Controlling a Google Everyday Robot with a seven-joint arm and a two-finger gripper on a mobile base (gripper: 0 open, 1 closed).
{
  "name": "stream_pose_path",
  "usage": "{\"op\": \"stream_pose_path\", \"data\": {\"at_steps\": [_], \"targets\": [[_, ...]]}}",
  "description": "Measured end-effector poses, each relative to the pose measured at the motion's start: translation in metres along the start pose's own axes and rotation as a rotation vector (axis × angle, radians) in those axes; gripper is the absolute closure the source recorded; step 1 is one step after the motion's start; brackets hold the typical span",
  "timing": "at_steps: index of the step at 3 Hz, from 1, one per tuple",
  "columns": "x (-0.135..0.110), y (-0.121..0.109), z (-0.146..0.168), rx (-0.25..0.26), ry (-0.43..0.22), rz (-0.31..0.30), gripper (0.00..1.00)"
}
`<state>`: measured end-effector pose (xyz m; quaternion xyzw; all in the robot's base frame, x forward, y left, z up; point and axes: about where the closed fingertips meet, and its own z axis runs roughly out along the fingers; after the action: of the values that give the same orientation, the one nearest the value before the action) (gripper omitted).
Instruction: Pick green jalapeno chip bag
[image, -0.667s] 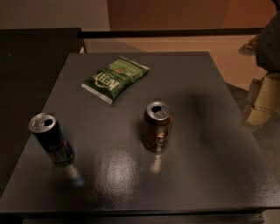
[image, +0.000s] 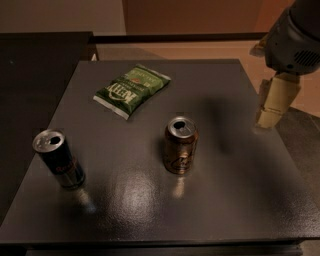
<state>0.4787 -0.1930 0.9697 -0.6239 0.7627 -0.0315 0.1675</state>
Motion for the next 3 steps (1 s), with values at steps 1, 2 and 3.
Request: {"op": "stream_pose_path", "data": {"at_steps": [1, 2, 3], "targets": [[-0.035, -0.037, 0.024, -0.01, -0.038, -0.071, 0.0], [-0.069, -0.065, 0.042, -0.009, -0.055, -0.158, 0.0], [-0.104, -0.082, 0.061, -0.018, -0.07, -0.261, 0.0]]}}
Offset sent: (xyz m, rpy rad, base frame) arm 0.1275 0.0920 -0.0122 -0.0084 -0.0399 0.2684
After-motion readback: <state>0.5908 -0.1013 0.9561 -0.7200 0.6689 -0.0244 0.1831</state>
